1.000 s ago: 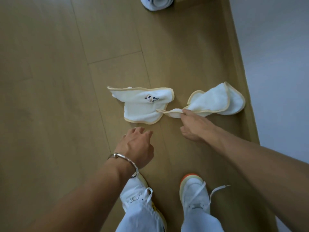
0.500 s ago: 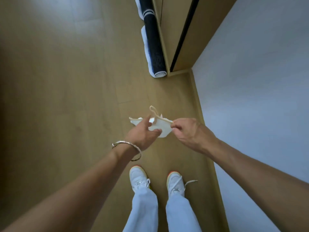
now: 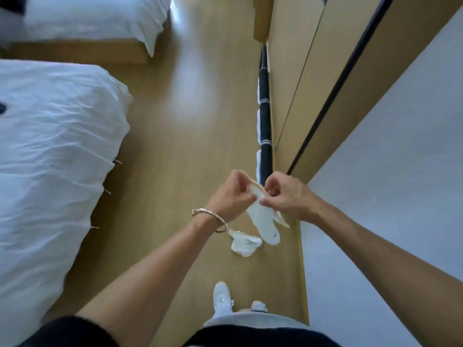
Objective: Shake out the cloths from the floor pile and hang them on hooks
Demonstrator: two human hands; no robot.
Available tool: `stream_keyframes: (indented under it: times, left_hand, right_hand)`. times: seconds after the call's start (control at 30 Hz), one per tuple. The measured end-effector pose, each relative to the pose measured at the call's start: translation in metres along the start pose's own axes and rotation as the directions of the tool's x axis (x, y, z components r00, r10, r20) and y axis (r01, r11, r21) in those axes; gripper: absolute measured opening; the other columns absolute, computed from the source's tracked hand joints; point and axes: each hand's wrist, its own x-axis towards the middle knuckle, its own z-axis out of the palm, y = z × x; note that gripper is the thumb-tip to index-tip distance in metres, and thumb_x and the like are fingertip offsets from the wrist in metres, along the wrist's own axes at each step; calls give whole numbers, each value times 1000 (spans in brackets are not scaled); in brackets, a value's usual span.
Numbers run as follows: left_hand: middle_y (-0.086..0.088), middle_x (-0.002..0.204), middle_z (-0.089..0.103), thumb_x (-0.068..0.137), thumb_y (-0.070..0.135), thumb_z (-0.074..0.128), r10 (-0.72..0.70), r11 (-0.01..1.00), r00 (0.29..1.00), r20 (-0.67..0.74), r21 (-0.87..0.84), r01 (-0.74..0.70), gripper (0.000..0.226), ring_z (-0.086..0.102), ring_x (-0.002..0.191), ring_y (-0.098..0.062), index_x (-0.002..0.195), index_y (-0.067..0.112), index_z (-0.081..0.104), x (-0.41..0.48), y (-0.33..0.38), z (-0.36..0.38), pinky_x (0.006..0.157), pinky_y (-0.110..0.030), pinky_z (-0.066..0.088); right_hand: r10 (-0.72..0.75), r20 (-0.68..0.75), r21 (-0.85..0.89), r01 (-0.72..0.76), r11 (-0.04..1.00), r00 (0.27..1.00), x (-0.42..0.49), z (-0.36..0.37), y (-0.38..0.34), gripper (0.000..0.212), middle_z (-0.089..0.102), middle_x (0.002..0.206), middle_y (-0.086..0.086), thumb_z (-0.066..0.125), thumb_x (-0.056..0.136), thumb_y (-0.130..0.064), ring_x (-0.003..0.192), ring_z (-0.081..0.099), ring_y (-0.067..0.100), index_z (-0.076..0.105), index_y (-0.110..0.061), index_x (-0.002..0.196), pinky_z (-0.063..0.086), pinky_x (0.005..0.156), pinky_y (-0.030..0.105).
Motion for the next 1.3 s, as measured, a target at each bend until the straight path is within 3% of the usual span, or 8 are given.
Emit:
stream_keyframes:
  times: [0.17, 0.37, 0.57, 0.67, 0.8, 1.0, 1.17, 1.3]
  left_hand:
    - [0, 75, 51, 85, 0, 58, -11, 995, 962, -272, -98, -17, 34, 46, 64, -12, 102, 23, 39, -48, -5, 1, 59, -26, 43]
    - [7, 73, 66, 73, 25, 66, -185, 964, 829, -528, -262, 49, 85, 65, 80, -26, 146, 23, 23, -111, -26, -3, 82, -47, 53]
    - [0, 81, 66, 82, 42, 63, -390, 915, 691, -608, -341, 216, 20, 63, 79, -21, 90, 24, 61, -197, -55, 2, 80, -43, 51]
    - [4, 72, 57, 85, 47, 56, -437, 896, 681, -588, -349, 274, 32, 50, 69, -16, 84, 15, 62, -249, -76, 7, 67, -32, 39]
    - [4, 68, 51, 70, 65, 48, -485, 874, 538, -689, -399, 277, 59, 45, 64, -15, 83, 8, 57, -322, -106, 14, 65, -33, 35]
    - [6, 76, 61, 95, 47, 41, -546, 836, 321, -774, -475, 276, 32, 57, 68, -14, 85, 21, 56, -434, -125, 26, 62, -32, 43]
    - [6, 64, 50, 98, 39, 39, -533, 832, 113, -839, -495, 249, 34, 44, 57, -10, 78, 13, 50, -553, -153, 45, 53, -27, 31]
    - [-12, 75, 59, 98, 37, 38, -539, 825, -40, -841, -537, 175, 29, 52, 65, -24, 92, 14, 54, -671, -186, 77, 60, -31, 36]
  right_hand:
    - [-55, 216, -222, 103, 970, 975, -9, 8, -35, 14, 55, 72, -4, 58, 89, -27, 66, 50, 12, 57, -21, 76, 40, 62, 30]
    - [-213, 319, -238, 295, 925, 924, -27, 36, -64, 25, 52, 65, -4, 52, 92, -28, 59, 45, 11, 58, -18, 70, 36, 57, 28]
    - [-353, 478, -269, 517, 813, 804, -54, 101, -93, 32, 49, 65, -4, 50, 92, -33, 59, 42, 12, 52, -13, 68, 35, 56, 29]
    - [-412, 560, -222, 610, 761, 719, -75, 134, -117, 29, 51, 70, -2, 50, 93, -31, 61, 43, 12, 58, -7, 78, 36, 57, 30]
    - [-425, 692, -168, 703, 691, 583, -113, 182, -144, 26, 51, 66, -9, 48, 94, -31, 59, 43, 8, 52, -20, 71, 35, 56, 26]
    - [-442, 806, -100, 827, 554, 394, -188, 262, -186, 31, 50, 68, -7, 45, 97, -35, 59, 42, 9, 49, -19, 71, 34, 57, 25]
    - [-451, 860, -40, 912, 408, 240, -287, 348, -215, 32, 49, 65, -5, 45, 98, -35, 55, 41, 10, 49, -20, 70, 33, 53, 25]
    - [-451, 886, 12, 968, 249, 105, -394, 436, -224, 31, 49, 66, -5, 42, 99, -34, 56, 43, 11, 49, -20, 72, 35, 54, 25]
